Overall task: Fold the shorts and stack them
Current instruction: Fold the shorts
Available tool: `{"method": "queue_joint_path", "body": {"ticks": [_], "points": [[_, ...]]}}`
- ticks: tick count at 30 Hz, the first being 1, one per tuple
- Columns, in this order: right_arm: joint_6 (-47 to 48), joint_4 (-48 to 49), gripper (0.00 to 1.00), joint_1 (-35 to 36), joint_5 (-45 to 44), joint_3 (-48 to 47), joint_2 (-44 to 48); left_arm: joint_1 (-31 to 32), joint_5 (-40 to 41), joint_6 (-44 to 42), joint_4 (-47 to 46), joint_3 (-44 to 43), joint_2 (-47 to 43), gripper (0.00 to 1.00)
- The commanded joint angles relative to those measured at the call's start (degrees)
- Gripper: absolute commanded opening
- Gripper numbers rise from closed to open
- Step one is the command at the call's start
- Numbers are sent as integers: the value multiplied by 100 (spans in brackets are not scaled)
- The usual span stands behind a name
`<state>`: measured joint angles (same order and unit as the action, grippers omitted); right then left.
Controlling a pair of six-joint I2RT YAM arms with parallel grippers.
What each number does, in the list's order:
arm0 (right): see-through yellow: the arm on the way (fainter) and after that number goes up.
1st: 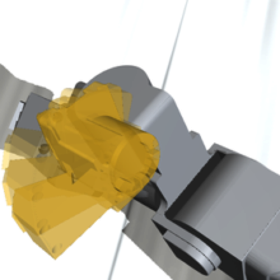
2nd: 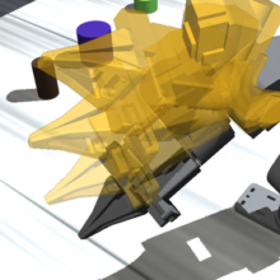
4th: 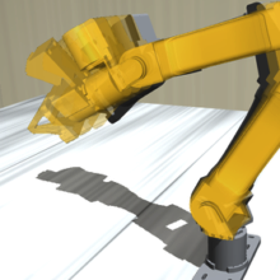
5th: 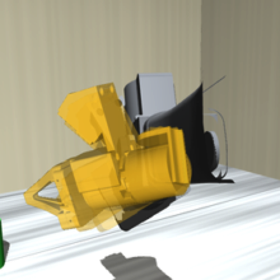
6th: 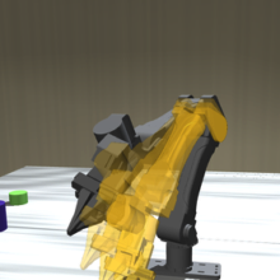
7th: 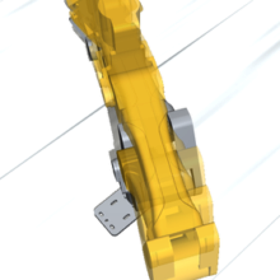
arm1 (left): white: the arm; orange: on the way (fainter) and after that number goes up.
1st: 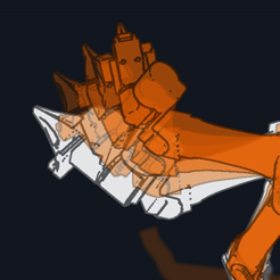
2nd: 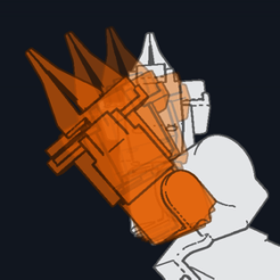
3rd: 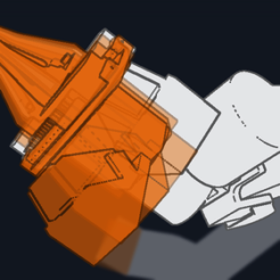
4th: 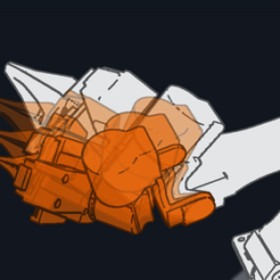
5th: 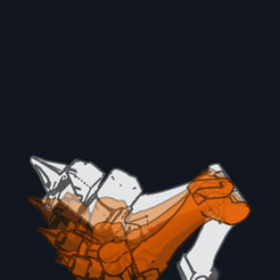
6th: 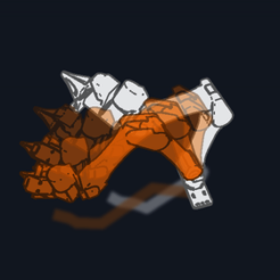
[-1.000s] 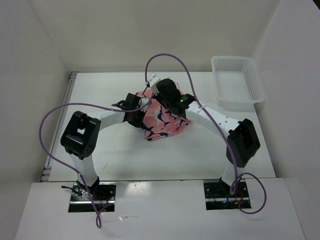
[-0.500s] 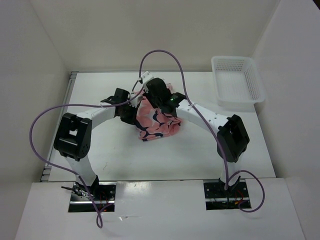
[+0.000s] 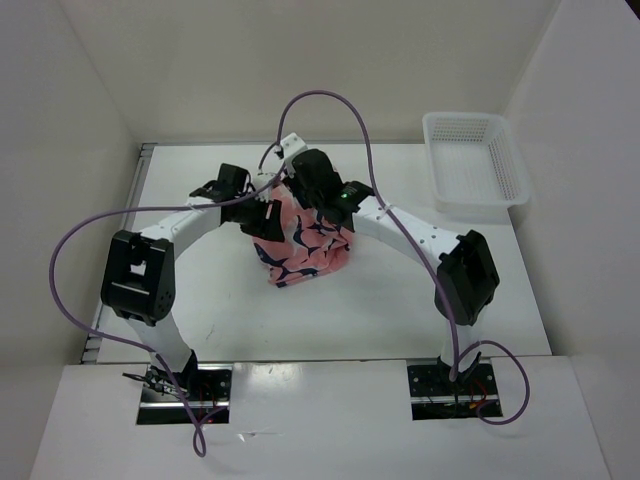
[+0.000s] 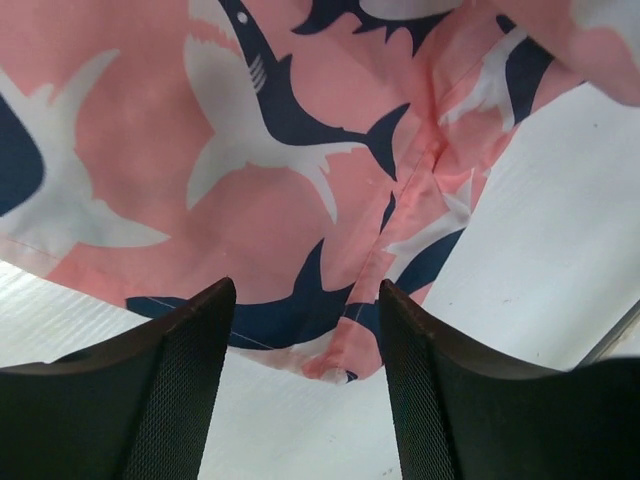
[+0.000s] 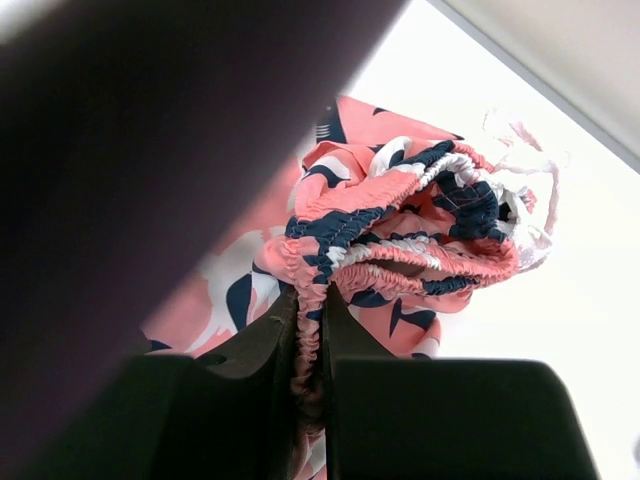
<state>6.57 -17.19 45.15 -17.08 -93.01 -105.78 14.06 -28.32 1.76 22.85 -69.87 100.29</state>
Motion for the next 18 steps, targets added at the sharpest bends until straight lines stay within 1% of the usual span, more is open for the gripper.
{"method": "queue_joint_path", "body": {"ticks": [1, 2, 3, 4, 7, 9, 12, 13, 17, 18], "points": [[152, 154, 0, 47, -182, -138, 171, -9, 18, -176, -97, -448, -133, 67], [152, 155, 0, 47, -182, -138, 232, -9, 115, -176, 25, -449, -80, 67], [204, 155, 0, 47, -182, -138, 233, -9, 438, -176, 131, -449, -2, 67], [274, 155, 0, 47, -182, -138, 233, -9, 589, -176, 245, -449, -1, 67], [344, 207, 0, 47, -234, -138, 286, -9, 1012, -176, 920, -449, 253, 67], [415, 260, 0, 47, -304, -138, 286, -9, 1012, -176, 993, -449, 316, 67], [486, 313, 0, 47, -305, -138, 286, -62, 706, -176, 782, -379, 17, 67], [486, 313, 0, 47, -305, -138, 286, -62, 652, -176, 721, -544, 17, 67], [547, 374, 0, 47, -418, -85, 347, -115, 564, -176, 922, -598, 17, 72], [547, 374, 0, 47, -419, -85, 347, -175, 564, -176, 975, -546, -53, 72]]}}
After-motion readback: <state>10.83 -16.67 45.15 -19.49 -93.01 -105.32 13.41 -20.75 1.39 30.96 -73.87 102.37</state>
